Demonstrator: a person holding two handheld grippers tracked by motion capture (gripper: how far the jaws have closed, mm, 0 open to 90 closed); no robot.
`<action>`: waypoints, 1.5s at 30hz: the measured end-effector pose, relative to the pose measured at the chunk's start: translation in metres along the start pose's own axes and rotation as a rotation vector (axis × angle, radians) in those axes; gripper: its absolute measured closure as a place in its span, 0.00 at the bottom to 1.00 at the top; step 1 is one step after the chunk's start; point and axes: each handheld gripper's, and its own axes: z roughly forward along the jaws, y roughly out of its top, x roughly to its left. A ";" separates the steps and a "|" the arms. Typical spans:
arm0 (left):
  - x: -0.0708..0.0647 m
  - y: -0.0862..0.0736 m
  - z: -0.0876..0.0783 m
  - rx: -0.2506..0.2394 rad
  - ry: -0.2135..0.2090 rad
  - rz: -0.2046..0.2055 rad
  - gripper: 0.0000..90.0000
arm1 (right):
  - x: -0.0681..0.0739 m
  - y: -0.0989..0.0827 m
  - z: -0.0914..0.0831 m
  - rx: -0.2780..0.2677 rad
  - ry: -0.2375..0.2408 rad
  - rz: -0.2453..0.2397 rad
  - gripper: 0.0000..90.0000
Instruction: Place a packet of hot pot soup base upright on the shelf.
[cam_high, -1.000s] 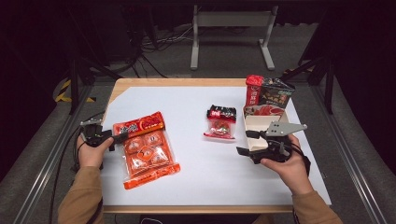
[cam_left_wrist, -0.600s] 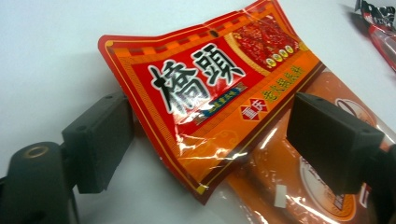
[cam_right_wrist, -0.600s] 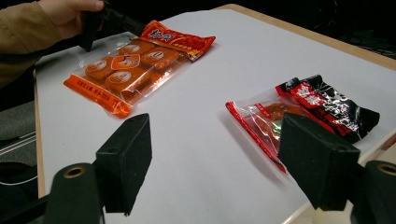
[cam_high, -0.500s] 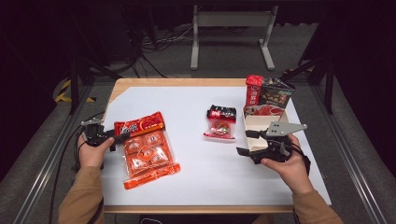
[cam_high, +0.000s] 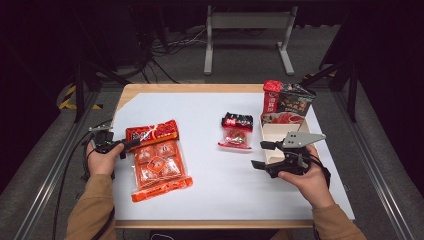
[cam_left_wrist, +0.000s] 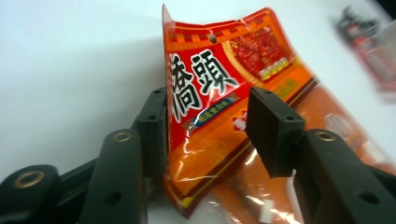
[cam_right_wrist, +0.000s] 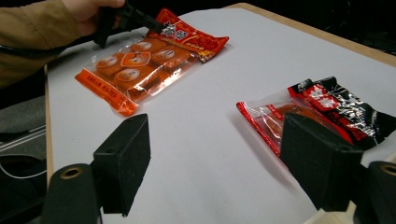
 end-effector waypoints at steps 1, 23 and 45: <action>0.000 0.001 -0.001 0.002 -0.012 -0.001 0.66 | 0.000 0.000 0.000 -0.004 0.007 0.000 0.28; 0.003 0.000 0.008 0.017 0.017 -0.009 1.00 | 0.002 -0.004 -0.004 -0.030 0.028 0.022 0.28; -0.052 0.018 -0.048 -0.171 -0.040 0.156 1.00 | 0.006 0.000 0.003 -0.083 0.064 -0.022 0.51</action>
